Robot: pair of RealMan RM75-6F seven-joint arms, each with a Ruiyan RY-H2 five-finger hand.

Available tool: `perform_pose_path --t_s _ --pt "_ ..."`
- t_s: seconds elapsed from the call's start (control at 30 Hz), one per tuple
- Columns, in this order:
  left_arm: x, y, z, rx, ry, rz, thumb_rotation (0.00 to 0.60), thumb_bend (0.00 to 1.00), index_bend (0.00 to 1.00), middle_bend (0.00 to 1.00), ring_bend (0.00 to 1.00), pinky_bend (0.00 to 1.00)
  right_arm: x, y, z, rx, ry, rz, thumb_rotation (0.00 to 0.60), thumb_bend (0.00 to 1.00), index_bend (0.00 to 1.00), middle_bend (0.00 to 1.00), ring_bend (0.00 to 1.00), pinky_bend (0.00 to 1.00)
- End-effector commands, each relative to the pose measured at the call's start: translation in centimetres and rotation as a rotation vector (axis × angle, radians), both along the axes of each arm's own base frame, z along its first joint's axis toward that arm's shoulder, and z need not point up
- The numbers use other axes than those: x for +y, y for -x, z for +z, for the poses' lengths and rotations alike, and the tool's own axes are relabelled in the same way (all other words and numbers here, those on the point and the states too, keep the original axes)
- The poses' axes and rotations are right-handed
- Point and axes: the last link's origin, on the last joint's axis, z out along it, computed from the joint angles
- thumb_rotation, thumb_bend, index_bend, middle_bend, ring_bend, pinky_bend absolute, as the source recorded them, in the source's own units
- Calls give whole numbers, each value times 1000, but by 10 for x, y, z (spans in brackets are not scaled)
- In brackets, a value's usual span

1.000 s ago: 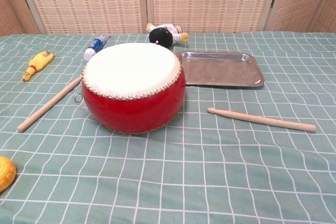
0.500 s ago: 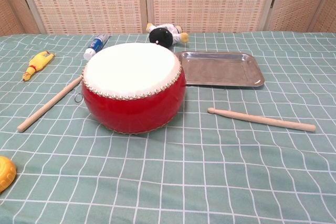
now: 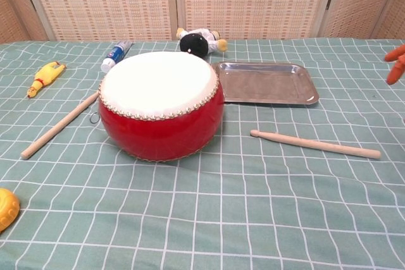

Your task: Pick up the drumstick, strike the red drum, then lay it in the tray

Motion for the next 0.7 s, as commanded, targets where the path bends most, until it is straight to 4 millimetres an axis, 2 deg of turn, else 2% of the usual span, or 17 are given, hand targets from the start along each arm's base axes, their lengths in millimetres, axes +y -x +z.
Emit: perform_pose_path --t_s 0.03,0.23,0.37,0.7 --pt "-1 2 -1 -3 3 2 600 269 0 0 0 32 -24 -11 -29 20 -55 9 600 179 403 143 104 248" --pt "-2 6 -3 -6 11 13 600 267 0 0 0 32 -44 -16 -65 39 -122 -4 600 181 403 143 103 248" --pt "-2 7 -4 -6 16 14 600 269 0 0 0 32 -55 -18 -84 59 -162 -13 600 189 429 143 57 221" --pt "2 9 -9 -6 37 18 600 268 0 0 0 32 -75 -31 -111 86 -203 -15 600 247 448 142 48 209"
